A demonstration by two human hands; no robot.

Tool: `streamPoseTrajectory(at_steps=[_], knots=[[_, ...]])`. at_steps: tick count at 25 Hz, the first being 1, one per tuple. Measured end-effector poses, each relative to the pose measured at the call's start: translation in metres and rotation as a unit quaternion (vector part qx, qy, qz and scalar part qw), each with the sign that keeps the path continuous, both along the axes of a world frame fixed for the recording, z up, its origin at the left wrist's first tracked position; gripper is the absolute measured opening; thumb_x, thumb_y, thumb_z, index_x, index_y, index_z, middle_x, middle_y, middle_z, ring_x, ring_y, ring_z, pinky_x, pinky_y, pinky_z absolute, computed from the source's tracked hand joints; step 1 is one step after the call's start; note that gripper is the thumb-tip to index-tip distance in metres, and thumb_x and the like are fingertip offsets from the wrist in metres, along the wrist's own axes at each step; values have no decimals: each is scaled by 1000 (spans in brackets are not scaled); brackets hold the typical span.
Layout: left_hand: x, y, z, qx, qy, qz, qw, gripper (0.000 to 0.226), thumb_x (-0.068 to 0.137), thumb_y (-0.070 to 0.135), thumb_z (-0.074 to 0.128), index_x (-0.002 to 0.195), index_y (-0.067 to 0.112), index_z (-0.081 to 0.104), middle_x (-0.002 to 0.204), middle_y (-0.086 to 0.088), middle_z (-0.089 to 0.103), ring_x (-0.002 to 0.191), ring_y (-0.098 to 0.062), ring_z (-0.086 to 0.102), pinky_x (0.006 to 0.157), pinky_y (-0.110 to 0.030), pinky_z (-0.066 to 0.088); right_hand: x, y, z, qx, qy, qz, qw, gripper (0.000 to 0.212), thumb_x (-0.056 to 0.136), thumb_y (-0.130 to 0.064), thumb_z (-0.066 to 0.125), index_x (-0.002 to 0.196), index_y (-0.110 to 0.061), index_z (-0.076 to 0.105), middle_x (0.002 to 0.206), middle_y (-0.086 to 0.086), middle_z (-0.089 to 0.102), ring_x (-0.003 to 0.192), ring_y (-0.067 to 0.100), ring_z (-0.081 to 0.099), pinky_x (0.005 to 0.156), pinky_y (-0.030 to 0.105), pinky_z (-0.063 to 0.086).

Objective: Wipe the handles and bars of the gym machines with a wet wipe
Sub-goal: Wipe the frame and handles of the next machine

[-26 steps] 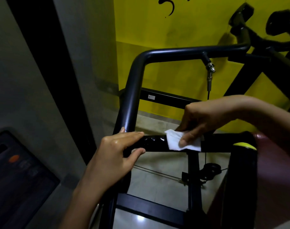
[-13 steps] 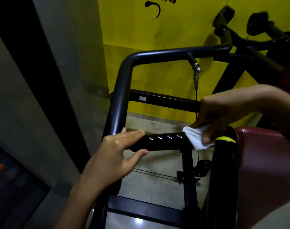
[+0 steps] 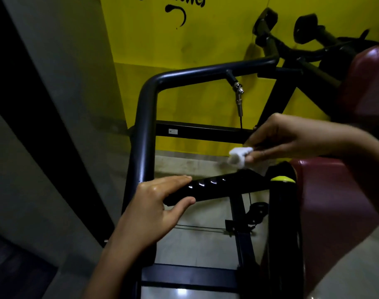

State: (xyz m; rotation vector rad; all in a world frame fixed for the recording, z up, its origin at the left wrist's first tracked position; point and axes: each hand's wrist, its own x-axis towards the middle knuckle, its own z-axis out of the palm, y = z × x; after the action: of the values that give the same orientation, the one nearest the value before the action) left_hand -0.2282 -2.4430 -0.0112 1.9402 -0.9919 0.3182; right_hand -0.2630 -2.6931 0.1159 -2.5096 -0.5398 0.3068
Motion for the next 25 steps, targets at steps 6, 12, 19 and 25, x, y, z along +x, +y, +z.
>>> streamPoseTrajectory(at_steps=[6,12,19,25], knots=[[-6,-9,28,-22,-15,-17,999,39,74,42,62,101,15,72,102,10,66,101,5,58,86,-5,43,-32,1,-14,96,-168,-108,975,6,81,-23,64,80,-29,62,63,-18,59,60,-6,50,56,9,35],[-63,-39,78,-70,-77,-37,994,32,74,34,70,98,14,72,100,6,68,96,0,61,84,-13,48,-117,-10,1,116,-351,-197,908,23,85,-28,61,95,-10,69,86,9,71,74,24,65,63,40,49],[-215,-135,73,-114,97,-195,969,33,68,26,79,99,27,68,91,3,71,85,-5,67,78,-21,53,-326,-40,-25,-9,-348,-366,863,16,81,-14,66,94,-7,72,85,3,72,75,9,62,63,17,42],[-368,-234,32,-38,186,-354,916,35,69,13,80,102,13,68,95,-2,70,78,-4,63,75,-22,53,-532,-49,-59,-46,-299,-579,757,14,83,-4,64,92,-9,73,70,-12,62,64,-10,54,58,16,36]])
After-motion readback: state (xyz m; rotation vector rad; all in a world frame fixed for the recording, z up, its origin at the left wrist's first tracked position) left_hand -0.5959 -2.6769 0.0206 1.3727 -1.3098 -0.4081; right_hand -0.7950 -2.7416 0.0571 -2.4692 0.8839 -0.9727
